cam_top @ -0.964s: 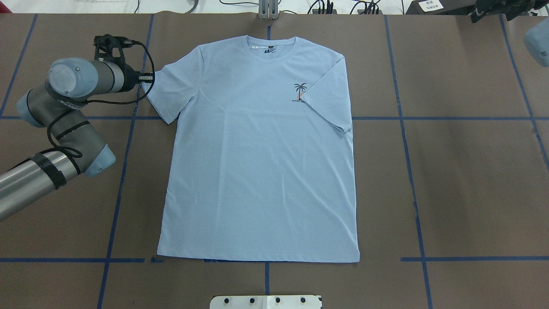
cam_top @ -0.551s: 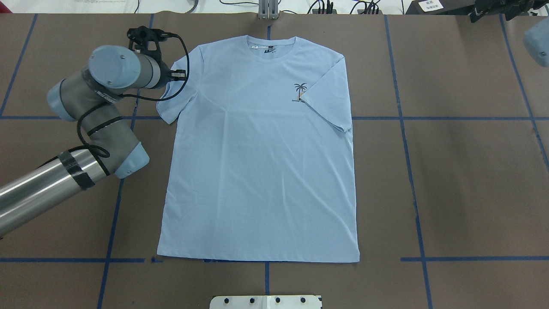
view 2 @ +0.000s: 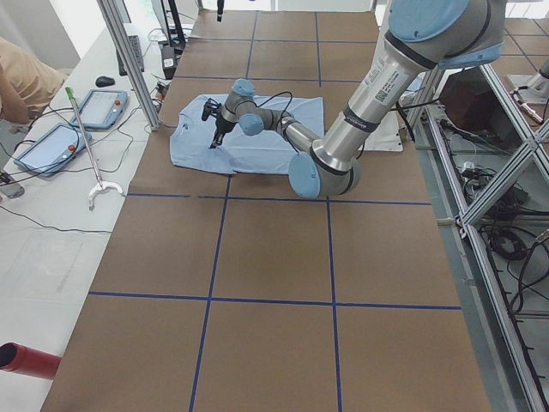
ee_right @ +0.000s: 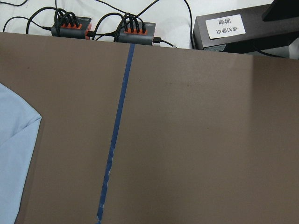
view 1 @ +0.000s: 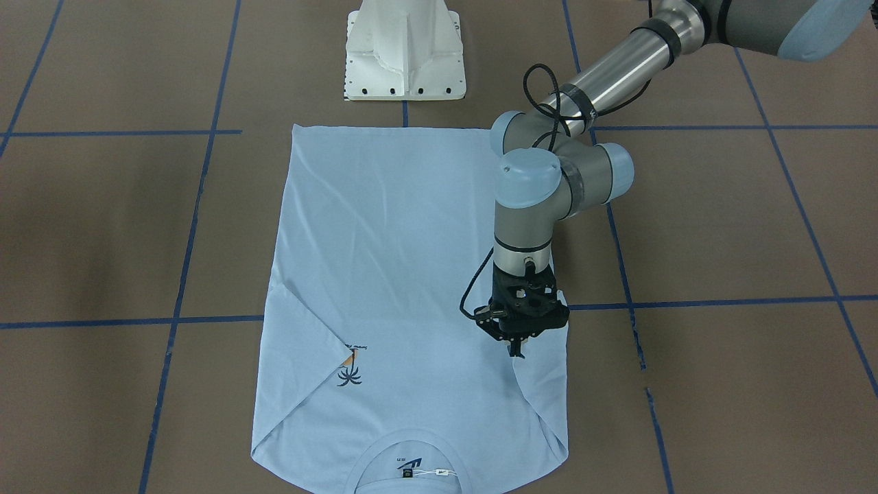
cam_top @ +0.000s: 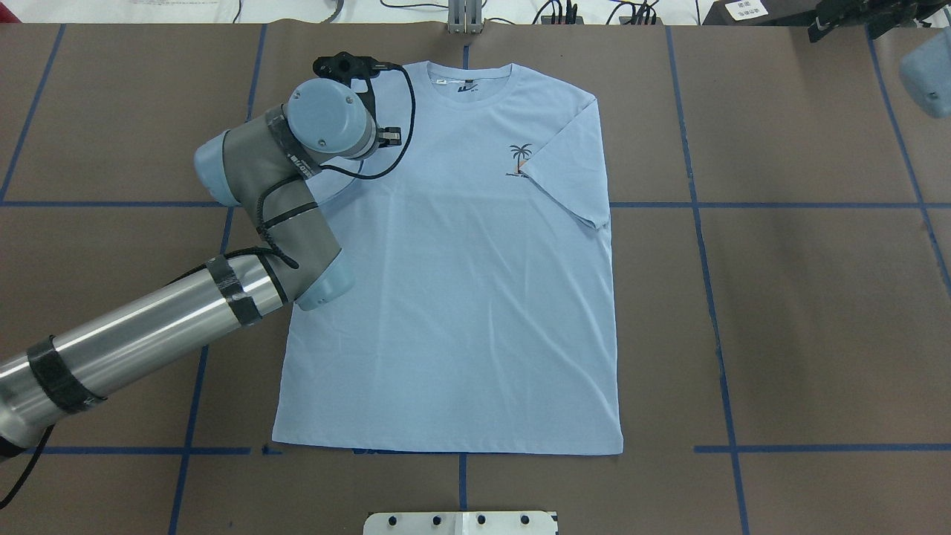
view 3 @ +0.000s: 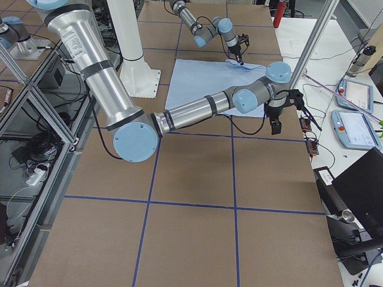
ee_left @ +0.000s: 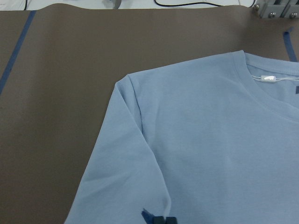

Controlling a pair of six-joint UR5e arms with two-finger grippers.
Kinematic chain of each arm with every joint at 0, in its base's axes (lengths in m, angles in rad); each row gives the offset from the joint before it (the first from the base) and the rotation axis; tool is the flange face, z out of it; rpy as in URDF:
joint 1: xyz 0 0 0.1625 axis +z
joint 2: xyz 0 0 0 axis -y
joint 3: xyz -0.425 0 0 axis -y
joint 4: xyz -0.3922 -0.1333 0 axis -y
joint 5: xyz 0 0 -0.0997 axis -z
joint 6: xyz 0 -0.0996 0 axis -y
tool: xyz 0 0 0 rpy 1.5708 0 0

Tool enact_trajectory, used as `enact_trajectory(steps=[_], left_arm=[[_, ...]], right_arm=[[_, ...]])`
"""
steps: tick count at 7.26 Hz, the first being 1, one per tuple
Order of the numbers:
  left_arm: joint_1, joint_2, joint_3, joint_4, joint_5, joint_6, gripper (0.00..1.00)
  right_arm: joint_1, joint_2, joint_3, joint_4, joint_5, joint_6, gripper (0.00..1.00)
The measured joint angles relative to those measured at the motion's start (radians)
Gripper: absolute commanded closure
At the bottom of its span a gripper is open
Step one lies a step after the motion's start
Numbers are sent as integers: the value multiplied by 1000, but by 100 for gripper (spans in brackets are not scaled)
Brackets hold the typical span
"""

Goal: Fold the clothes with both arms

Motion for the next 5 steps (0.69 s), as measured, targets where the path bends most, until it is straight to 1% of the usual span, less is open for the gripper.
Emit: enact_trajectory(steps=[1, 2, 4, 5], left_arm=[[1, -30, 44, -2, 1, -5, 100], [2, -44, 64, -3, 1, -8, 1], [0, -47, 60, -7, -2, 27, 0], [-1, -40, 35, -9, -11, 55, 0]], right_arm=[[-4, 2, -1, 0, -1, 0, 0], [-7, 3, -1, 0, -1, 1, 0], [-11, 2, 0, 3, 0, 1, 0], [-13, 0, 4, 4, -1, 3, 0]])
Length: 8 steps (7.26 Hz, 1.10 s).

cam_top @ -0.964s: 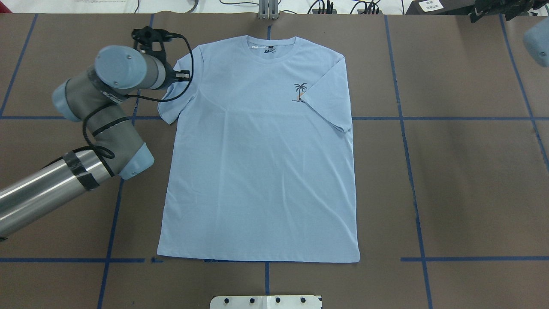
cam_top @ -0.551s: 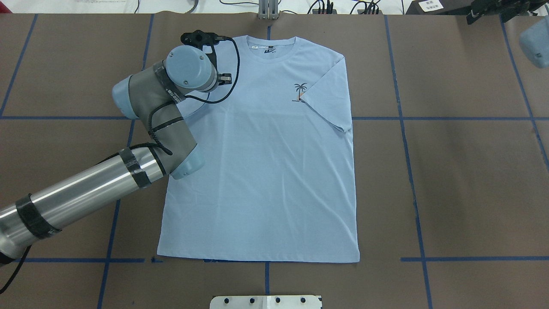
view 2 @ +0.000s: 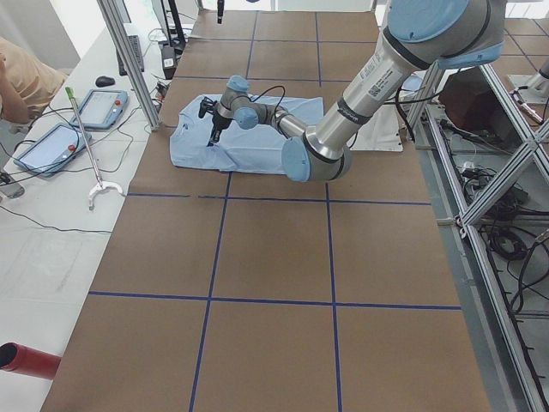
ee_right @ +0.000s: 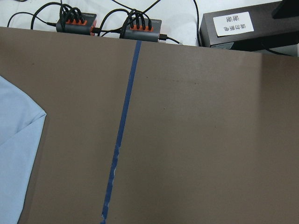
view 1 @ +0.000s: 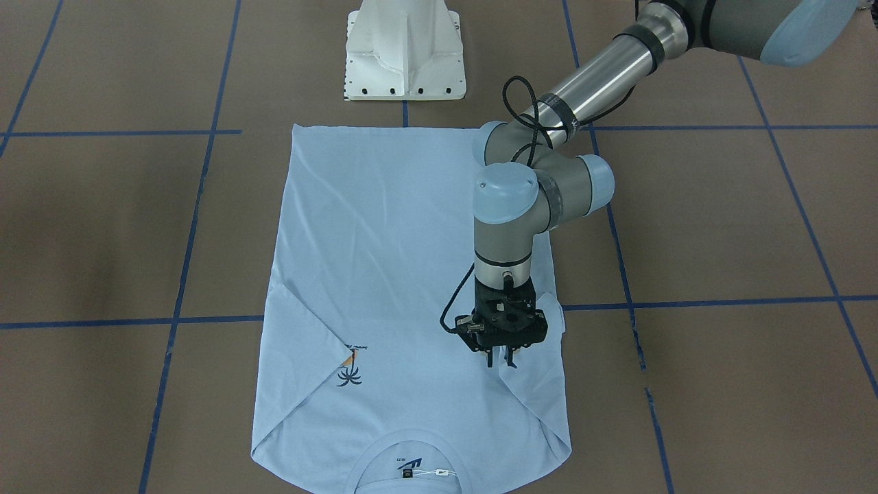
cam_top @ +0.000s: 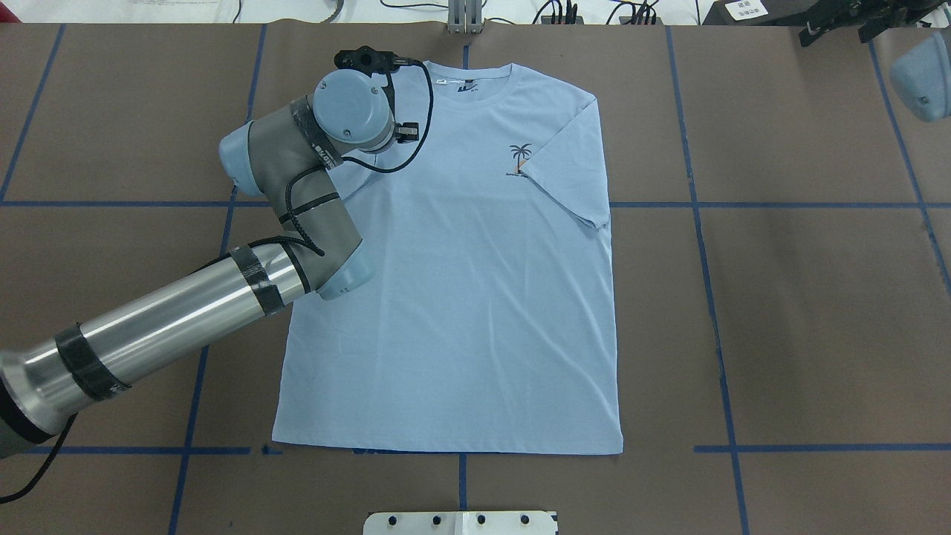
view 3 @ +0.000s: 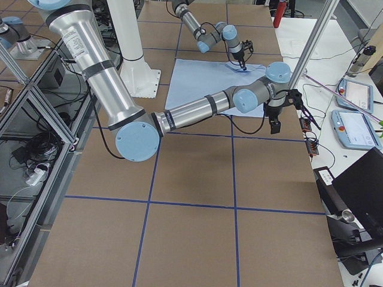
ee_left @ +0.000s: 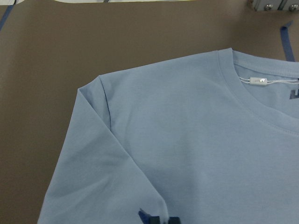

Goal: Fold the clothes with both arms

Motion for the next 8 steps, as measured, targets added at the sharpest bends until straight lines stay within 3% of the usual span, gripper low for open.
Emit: enact_trajectory(steps=[2, 4, 8], left_arm=[[-2, 60, -114, 5, -48, 33, 0], [0, 173, -299, 11, -69, 45, 0], [46, 406, -642, 14, -157, 4, 0]], right_arm=[[-20, -8, 30, 1, -1, 48, 0], [-84, -61, 143, 2, -32, 173, 0], [-400, -303, 577, 1, -294, 709, 0]])
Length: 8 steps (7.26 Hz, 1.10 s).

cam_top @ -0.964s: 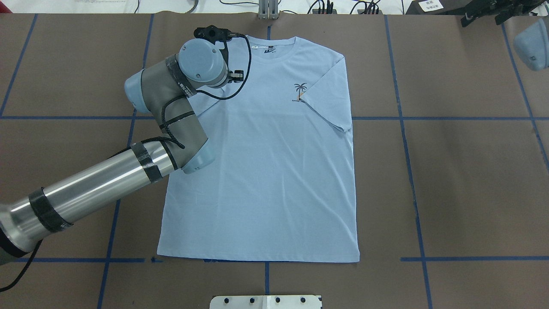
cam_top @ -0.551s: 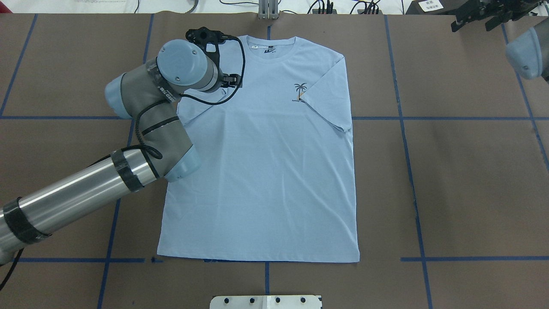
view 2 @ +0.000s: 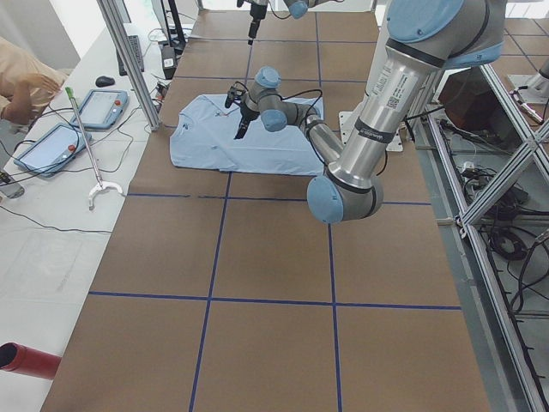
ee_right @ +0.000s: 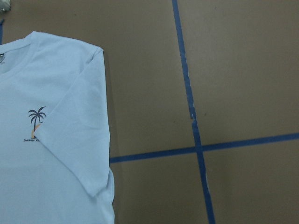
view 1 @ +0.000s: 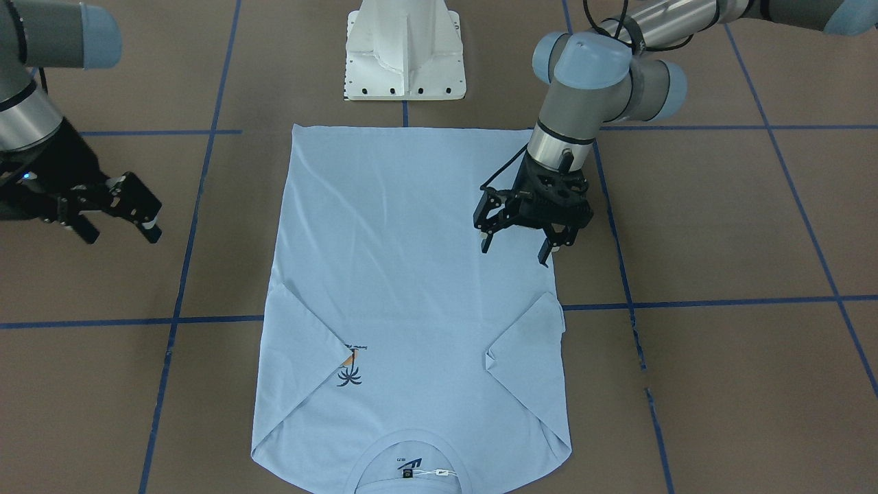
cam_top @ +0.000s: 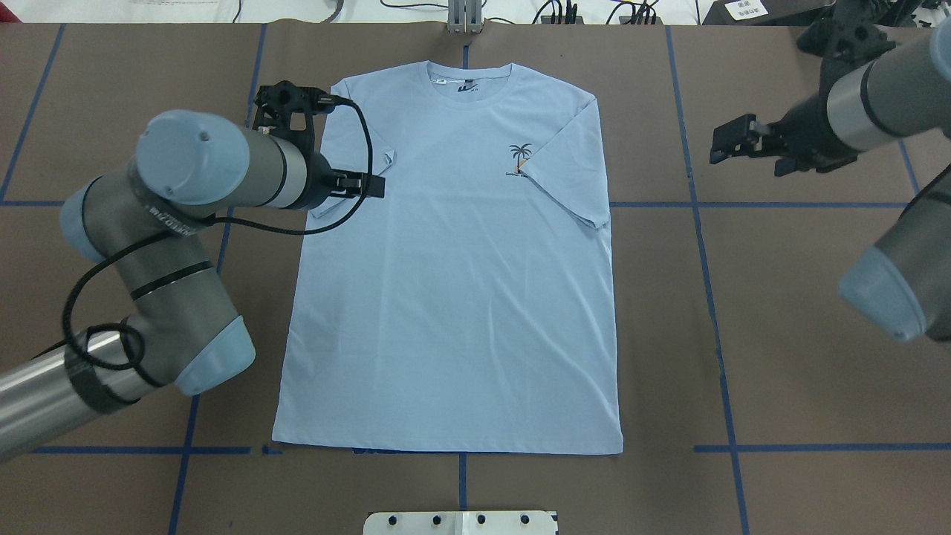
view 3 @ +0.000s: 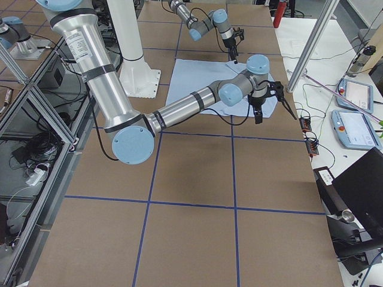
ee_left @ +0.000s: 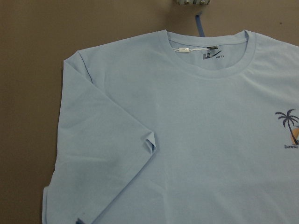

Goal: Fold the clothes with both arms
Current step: 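Lower both grippers to the hem corners nearest the robot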

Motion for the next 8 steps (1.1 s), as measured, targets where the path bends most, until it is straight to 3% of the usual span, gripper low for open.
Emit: enact_trajectory(steps=[2, 4, 5, 8], left_arm=[[96, 155, -163, -3, 34, -120, 0], [227, 284, -254, -3, 106, -230, 0], [287, 345, -286, -3, 133, -276, 6], [445, 427, -307, 59, 202, -403, 33]], right_arm=[[-237, -117, 179, 0, -188, 252, 1], [-502, -195, 271, 0, -426, 491, 2], [-597, -218, 294, 0, -511, 575, 2], [-692, -246, 312, 0, -589, 675, 1]])
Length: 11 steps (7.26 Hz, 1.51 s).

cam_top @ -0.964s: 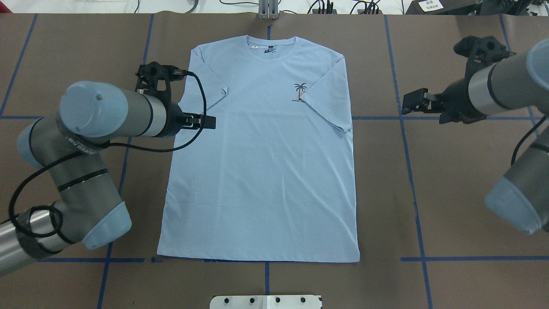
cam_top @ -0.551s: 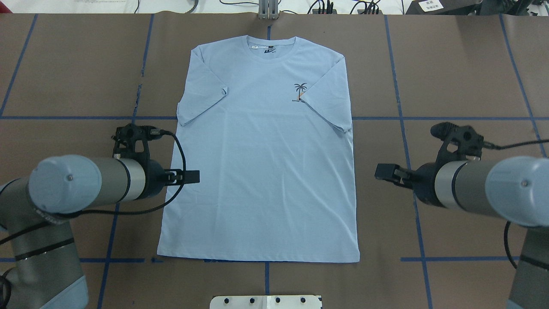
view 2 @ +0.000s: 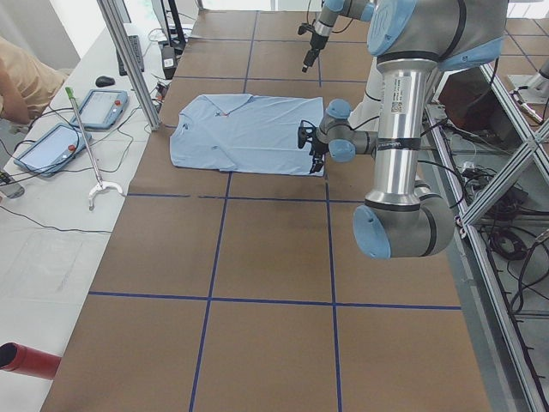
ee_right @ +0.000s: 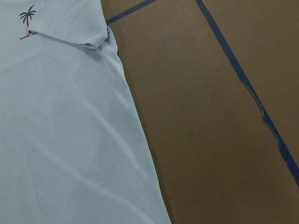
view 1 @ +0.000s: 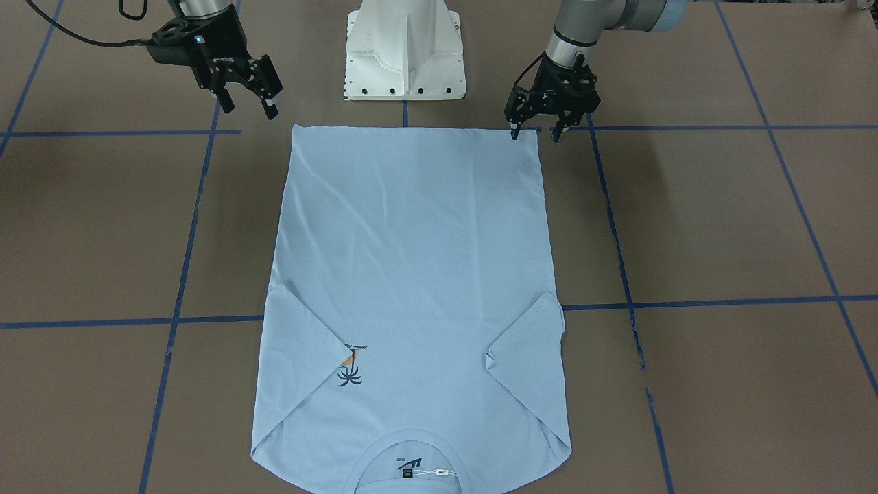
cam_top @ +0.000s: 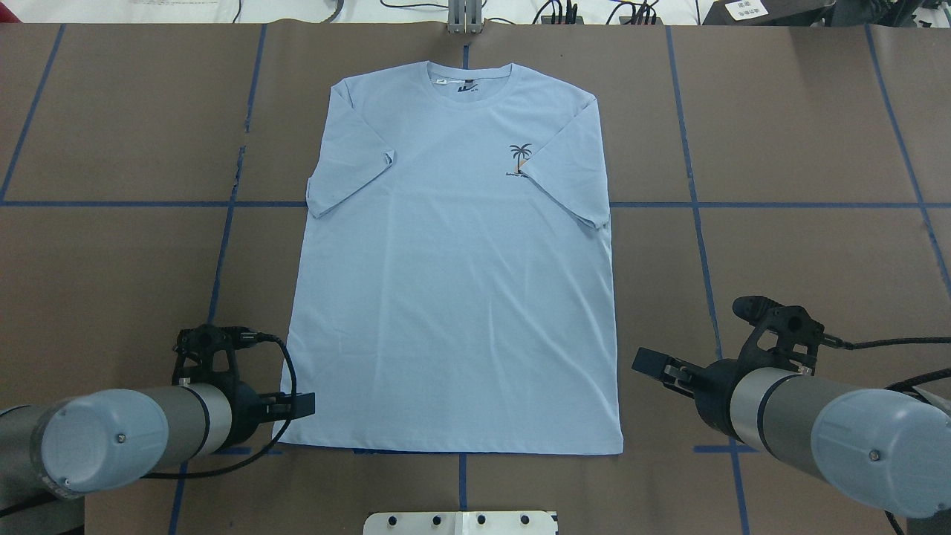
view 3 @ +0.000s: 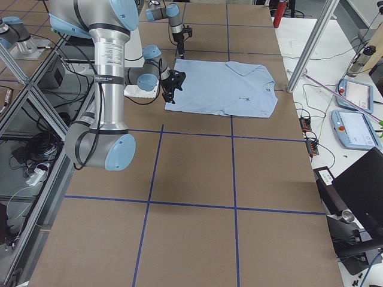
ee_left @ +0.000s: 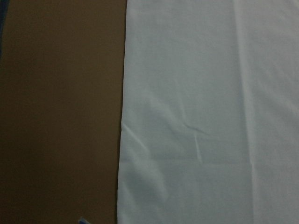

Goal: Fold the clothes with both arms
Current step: 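Lower both grippers to the hem corners nearest the robot, then grasp the hem corners with the left and right grippers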

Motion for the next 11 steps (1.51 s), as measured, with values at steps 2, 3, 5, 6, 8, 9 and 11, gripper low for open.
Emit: enact_trajectory(steps=[2, 3, 5, 6, 8, 9, 11], left_arm=[[54, -1, 2, 55, 6, -48, 42], [65, -3, 2, 62, 6, -55, 44], [70, -10, 4, 65, 5, -58, 45], [70, -16, 6, 66, 4, -56, 45], [68, -22, 15, 65, 6, -50, 45], [65, -22, 20, 64, 6, -48, 47], [61, -23, 32, 64, 6, -44, 59]], right_arm=[[-6, -1, 1, 0, -5, 4, 1], [-7, -2, 1, 0, -9, 4, 1], [-8, -1, 1, 0, -16, 5, 1], [-8, 0, 0, 0, -20, 5, 1], [-8, 1, -1, 0, -24, 5, 1], [-8, 1, -2, 0, -24, 5, 1], [-8, 1, -2, 0, -24, 4, 1]])
